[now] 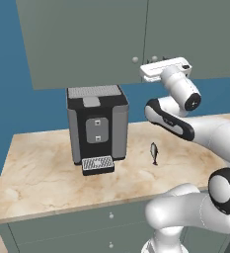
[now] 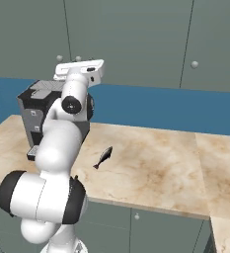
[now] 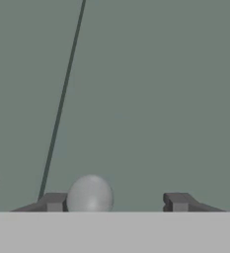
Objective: Retrieve the tupperware from the cabinet, then place the raw meat into the tupperware to avoid contamination.
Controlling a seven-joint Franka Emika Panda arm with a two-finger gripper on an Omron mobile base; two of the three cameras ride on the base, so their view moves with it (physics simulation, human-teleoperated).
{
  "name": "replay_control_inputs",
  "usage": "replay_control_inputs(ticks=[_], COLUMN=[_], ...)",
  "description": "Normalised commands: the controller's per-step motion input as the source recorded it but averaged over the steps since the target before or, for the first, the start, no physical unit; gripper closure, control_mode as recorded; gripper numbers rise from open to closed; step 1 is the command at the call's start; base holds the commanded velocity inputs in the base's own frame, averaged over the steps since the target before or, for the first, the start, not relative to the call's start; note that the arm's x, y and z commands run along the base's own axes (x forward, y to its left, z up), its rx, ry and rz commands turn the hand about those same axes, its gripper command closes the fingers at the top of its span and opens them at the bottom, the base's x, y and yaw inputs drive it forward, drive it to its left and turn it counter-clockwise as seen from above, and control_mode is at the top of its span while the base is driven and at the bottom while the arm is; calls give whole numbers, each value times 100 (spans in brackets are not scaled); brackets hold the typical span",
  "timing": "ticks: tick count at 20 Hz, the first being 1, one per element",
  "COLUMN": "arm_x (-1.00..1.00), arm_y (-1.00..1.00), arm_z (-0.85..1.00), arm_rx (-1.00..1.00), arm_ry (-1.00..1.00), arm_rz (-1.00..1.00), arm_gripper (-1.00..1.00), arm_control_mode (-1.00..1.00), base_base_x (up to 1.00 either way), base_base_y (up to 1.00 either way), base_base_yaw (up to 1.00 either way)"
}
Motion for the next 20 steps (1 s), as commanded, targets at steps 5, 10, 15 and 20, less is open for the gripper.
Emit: replay_control_inputs(ticks=[5, 10, 15, 20], arm_x=[13, 6, 0, 0], arm_y=[9, 19, 30, 34], arm_z=[0, 0, 0, 0], arm_rx=[0, 0, 0, 0], arm_ry=[0, 0, 0, 0], arm_rz=[0, -2, -5, -5], arm_gripper=[100, 100, 100, 100], arm_control_mode=[-100, -100, -100, -100], base_base_x=[0, 0, 0, 0], base_base_y=[0, 0, 0, 0], base_base_yaw=[0, 0, 0, 0])
